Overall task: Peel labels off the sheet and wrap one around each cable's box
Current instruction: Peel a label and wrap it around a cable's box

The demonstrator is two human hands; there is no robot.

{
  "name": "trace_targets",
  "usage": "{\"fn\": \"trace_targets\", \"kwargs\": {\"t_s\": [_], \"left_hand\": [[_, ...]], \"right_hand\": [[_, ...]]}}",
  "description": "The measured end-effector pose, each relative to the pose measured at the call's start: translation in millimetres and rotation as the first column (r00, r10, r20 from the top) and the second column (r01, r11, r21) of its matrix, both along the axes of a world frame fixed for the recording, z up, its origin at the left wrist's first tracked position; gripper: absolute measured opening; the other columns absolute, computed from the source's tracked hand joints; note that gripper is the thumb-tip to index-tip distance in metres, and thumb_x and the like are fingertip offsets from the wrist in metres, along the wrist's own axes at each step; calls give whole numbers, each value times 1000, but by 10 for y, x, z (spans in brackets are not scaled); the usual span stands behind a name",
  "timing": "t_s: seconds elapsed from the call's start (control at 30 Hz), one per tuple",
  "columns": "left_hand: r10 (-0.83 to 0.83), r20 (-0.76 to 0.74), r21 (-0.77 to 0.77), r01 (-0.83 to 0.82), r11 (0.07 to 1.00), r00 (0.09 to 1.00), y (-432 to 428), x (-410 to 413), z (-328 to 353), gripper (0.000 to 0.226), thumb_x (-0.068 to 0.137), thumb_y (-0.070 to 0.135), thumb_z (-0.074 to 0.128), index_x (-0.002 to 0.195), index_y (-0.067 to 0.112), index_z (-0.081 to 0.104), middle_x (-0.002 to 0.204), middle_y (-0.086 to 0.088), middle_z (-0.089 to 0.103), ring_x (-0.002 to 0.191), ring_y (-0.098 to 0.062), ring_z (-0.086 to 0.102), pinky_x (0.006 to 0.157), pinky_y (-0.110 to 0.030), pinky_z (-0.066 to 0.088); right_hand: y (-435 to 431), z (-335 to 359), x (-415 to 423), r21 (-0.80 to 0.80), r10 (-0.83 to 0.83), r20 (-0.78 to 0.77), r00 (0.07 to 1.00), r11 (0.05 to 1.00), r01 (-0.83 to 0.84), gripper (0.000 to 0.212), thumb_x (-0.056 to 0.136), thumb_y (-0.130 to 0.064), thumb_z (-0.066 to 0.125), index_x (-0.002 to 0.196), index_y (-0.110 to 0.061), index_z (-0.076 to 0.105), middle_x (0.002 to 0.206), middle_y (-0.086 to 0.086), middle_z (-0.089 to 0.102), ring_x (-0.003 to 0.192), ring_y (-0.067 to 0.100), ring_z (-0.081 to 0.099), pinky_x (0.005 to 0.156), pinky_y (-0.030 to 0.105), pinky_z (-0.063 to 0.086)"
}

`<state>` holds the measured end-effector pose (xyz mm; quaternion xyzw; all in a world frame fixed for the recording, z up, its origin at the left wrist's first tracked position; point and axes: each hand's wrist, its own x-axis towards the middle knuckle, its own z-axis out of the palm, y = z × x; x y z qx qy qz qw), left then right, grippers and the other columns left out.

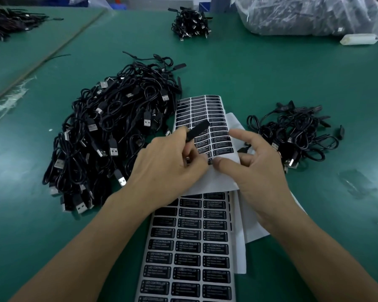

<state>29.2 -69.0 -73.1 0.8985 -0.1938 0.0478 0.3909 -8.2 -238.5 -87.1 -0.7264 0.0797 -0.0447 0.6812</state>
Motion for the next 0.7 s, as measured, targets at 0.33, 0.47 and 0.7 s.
{"fn": "trace_targets", "kwargs": {"t_s": [0.33,0.47,0.7], "left_hand": [[-6,-69,-28,4,1000,998,7,32,-11,36,70,50,68,72,30,38,76,13,70,66,-14,63,65,-46,56],[-37,-67,-49,33,998,997,0,9,19,37,70,52,70,81,22,52,79,15,70,68,-12,65,64,-45,57],[-64,-74,-40,61,997,995,-9,14,16,42,68,53,71,90,20,57,80,16,71,70,-10,67,68,-44,58]], "right_hand": [[-44,41,8,-34,-4,-65,998,999,1,42,91,-9,68,115,-42,60,92,27,65,85,45,62,85,58,54],[-25,30,-4,-5,14,-49,999,1000,-15,43,90,-7,70,117,-39,61,91,27,67,96,53,61,82,66,52],[-3,17,-4,-14,33,-51,998,999,-34,42,91,-9,70,119,-39,59,94,33,66,98,55,60,87,65,52]]}}
